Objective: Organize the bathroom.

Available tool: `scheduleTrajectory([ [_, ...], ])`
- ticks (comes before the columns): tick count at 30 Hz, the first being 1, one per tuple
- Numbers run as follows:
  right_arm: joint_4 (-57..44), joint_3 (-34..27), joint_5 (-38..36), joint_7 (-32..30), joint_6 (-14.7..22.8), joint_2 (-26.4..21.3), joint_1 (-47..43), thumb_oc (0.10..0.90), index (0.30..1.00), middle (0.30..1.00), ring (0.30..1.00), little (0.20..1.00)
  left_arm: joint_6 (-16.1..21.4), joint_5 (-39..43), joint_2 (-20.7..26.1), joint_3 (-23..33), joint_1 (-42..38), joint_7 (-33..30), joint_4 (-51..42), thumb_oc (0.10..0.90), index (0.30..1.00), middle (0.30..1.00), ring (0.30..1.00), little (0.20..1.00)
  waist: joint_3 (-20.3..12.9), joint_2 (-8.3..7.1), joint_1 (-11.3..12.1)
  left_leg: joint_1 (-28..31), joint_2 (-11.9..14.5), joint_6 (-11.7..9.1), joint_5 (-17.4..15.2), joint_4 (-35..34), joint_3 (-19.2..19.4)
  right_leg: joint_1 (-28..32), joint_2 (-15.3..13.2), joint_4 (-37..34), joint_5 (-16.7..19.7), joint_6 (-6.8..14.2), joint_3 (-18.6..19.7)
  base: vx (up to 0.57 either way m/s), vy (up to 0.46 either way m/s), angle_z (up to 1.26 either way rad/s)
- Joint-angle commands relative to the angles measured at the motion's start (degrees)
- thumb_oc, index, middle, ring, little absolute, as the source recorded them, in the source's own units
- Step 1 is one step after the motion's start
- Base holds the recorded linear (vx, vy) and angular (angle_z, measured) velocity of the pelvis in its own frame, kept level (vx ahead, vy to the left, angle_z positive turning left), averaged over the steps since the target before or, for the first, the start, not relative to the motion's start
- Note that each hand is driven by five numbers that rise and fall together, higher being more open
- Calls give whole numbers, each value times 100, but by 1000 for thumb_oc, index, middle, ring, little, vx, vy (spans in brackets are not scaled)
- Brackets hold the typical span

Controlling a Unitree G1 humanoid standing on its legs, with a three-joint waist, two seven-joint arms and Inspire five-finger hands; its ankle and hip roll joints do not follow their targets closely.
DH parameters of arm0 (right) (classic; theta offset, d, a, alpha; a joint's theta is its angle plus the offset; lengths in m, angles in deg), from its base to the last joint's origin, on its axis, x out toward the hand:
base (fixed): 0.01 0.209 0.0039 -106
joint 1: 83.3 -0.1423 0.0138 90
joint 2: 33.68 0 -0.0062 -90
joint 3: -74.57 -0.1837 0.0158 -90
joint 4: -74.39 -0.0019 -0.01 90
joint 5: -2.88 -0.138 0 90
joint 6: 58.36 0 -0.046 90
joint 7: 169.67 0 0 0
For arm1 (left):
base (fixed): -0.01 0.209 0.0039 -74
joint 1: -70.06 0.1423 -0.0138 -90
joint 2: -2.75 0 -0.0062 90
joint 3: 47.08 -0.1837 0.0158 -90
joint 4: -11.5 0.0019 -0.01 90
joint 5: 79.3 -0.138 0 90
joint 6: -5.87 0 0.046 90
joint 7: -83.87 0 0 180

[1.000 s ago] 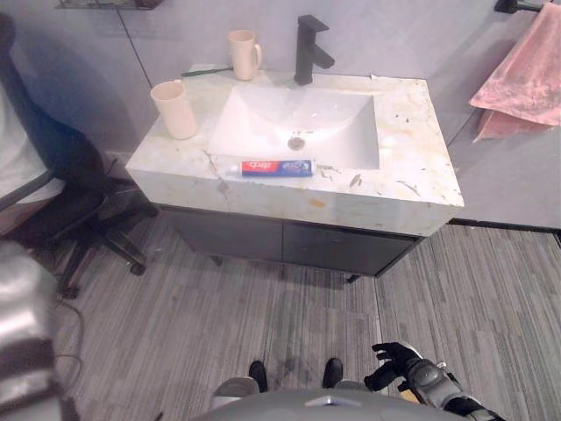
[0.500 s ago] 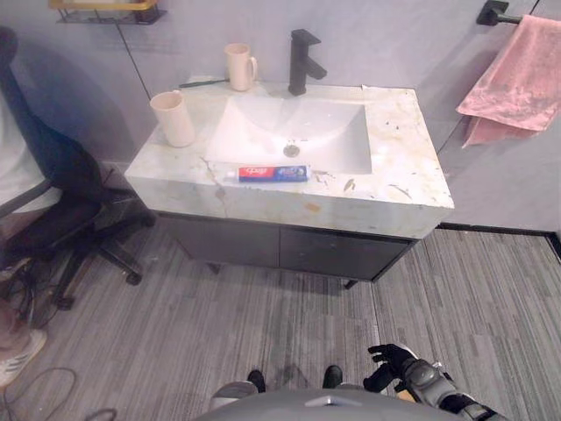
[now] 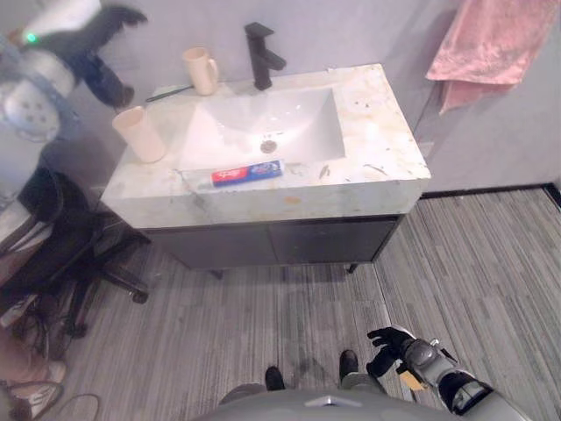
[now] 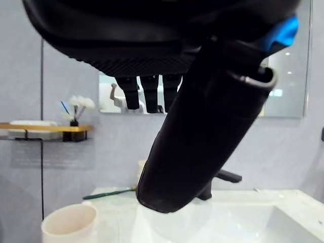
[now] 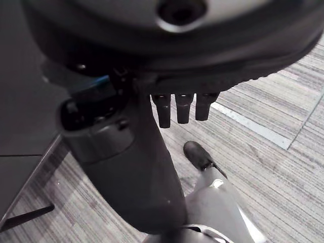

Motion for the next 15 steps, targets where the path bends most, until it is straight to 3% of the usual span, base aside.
scheduleTrajectory([
  [1, -18, 190, -201, -71, -66, -86, -32, 800, 900, 900, 900, 900, 289, -523, 270, 174, -1392, 51, 867, 800, 900, 900, 900, 900, 141, -111, 6, -130, -255, 202, -672, 687, -239, -92, 275, 300, -492, 184, 393, -38, 19, -9],
  [4, 37, 182, -111, -74, -59, -135, -26, 800, 900, 900, 900, 900, 291, -575, 182, -337, -1753, 557, 1268, 800, 900, 900, 900, 900, 156, -71, -76, -121, -278, 197, -641, 666, -206, -79, 292, 266, -464, 193, 447, -19, 32, -6],
  [9, 127, 149, 50, 4, -100, -142, 65, 800, 900, 900, 900, 900, 387, -638, 108, -763, -2062, 603, 1760, 800, 900, 900, 900, 900, 63, -32, -154, -41, -310, 189, -629, 593, -129, 11, 309, 152, -441, 210, 477, 32, 33, -5],
  [15, 199, 196, 251, 67, -190, -96, 113, 800, 900, 900, 900, 900, -22, -123, 2, -863, -2193, 1437, 2008, 800, 900, 900, 900, 900, 42, -41, -183, -34, -318, 174, -592, 519, -69, 21, 318, 54, -397, 231, 479, 0, 0, 0],
])
